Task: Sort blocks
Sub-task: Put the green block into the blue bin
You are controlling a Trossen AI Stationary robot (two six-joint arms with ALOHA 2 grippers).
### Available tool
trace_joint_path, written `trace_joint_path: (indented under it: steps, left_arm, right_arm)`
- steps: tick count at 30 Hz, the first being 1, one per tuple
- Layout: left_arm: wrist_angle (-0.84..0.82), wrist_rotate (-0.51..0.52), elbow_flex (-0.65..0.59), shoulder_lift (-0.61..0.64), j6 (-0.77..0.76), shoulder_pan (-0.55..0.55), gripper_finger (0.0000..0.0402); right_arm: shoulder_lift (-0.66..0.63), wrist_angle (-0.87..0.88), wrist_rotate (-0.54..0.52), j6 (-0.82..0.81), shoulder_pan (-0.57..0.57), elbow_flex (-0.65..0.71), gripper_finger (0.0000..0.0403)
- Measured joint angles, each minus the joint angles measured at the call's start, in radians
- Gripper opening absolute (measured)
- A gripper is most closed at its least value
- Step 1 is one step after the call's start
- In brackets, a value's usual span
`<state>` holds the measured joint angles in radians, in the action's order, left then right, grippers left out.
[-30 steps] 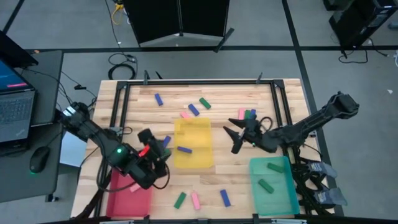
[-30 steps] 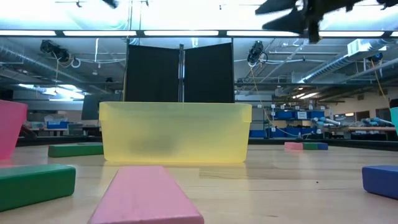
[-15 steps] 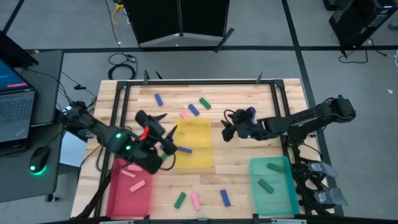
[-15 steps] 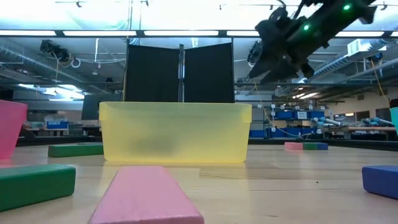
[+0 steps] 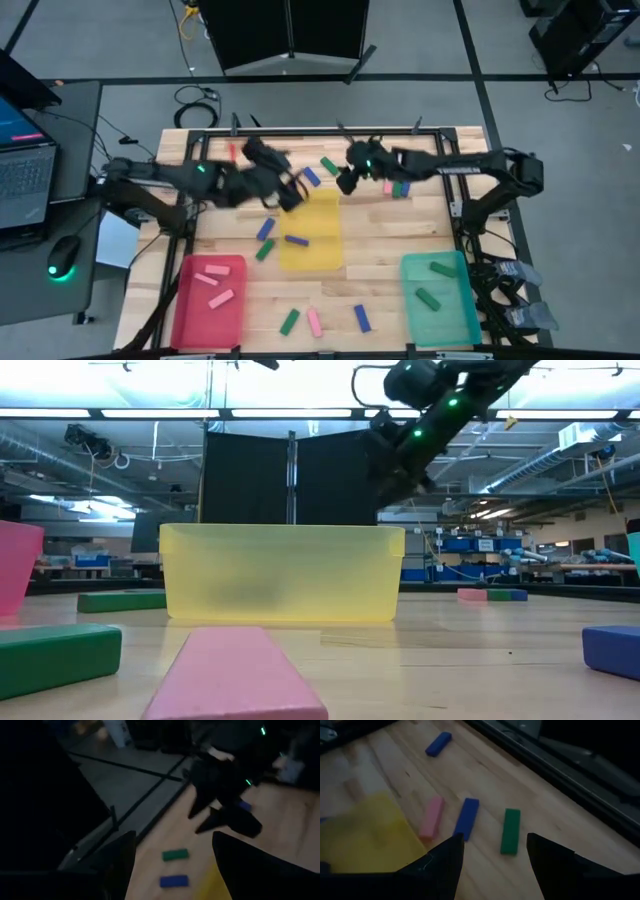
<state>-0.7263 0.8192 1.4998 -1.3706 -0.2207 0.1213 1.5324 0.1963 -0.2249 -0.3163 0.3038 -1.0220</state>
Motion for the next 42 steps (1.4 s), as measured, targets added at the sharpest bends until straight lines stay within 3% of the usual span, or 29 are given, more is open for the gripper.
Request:
trace_joint_path:
  steps: [6,11,15,22,27,35,42]
  left_arm:
    - [-0.001,-0.010,-0.073,0.215,0.032,-0.059,0.0269]
    - [0.066,-0.008,-0.247,0.430,0.012,-0.098,0.0268]
    - [0.139,-0.054,-0.395,0.531,-0.026,-0.122,0.0268]
    - [0.251,-0.191,-0.588,0.546,-0.075,-0.177,0.0268]
    - [0.372,-0.289,-0.689,0.554,-0.073,-0.207,0.0268]
    - [0.402,-0.297,-0.739,0.567,-0.078,-0.230,0.0268]
    - [0.427,-0.298,-0.739,0.567,-0.084,-0.231,0.0268]
  right_arm:
    - [0.066,0.050,0.070,0.048,0.087,-0.097,0.0229]
    - [0.156,0.153,0.074,0.087,0.106,-0.205,0.0229]
    - [0.246,0.254,0.077,0.108,0.109,-0.298,0.0229]
    - [0.395,0.374,0.152,0.136,0.149,-0.431,0.0233]
    - [0.468,0.420,0.223,0.149,0.174,-0.480,0.0260]
    - [0.540,0.425,0.246,0.132,0.185,-0.485,0.0314]
    - [0.559,0.419,0.188,0.107,0.185,-0.484,0.0314]
